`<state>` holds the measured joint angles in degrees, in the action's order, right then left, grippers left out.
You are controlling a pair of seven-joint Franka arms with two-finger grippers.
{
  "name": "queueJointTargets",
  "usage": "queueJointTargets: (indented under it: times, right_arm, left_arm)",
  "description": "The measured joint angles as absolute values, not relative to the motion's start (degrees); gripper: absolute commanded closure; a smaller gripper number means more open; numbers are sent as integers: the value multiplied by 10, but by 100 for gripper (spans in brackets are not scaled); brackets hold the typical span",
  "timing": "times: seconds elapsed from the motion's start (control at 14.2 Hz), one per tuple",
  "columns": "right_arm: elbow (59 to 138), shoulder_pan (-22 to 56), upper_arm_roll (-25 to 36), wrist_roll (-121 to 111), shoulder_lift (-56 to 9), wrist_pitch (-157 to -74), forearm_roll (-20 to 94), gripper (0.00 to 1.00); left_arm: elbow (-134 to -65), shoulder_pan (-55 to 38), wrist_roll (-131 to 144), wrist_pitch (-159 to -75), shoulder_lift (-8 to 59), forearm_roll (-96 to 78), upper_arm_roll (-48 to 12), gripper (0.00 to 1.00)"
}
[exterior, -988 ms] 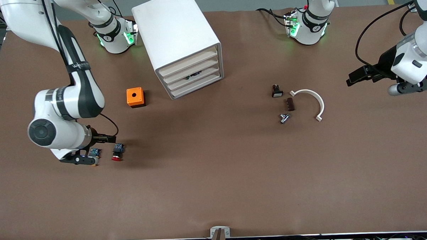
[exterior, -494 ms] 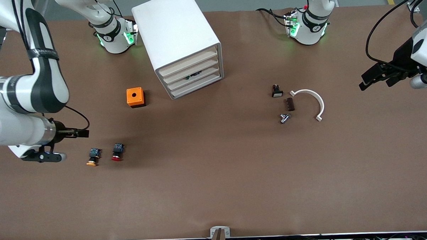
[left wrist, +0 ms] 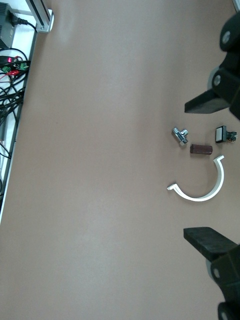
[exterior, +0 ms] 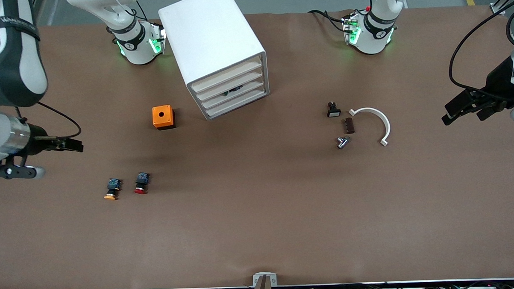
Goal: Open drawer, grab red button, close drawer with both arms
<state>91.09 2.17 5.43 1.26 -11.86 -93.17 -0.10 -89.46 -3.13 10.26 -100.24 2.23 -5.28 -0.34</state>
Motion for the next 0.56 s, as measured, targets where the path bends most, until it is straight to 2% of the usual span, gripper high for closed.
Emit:
queueJointTargets:
  times: [0.56]
  right_arm:
    - [911, 1, 48, -6, -50, -897, -1, 0]
  left_arm:
    - [-879, -31, 103, -972, 25, -52, -3, 0]
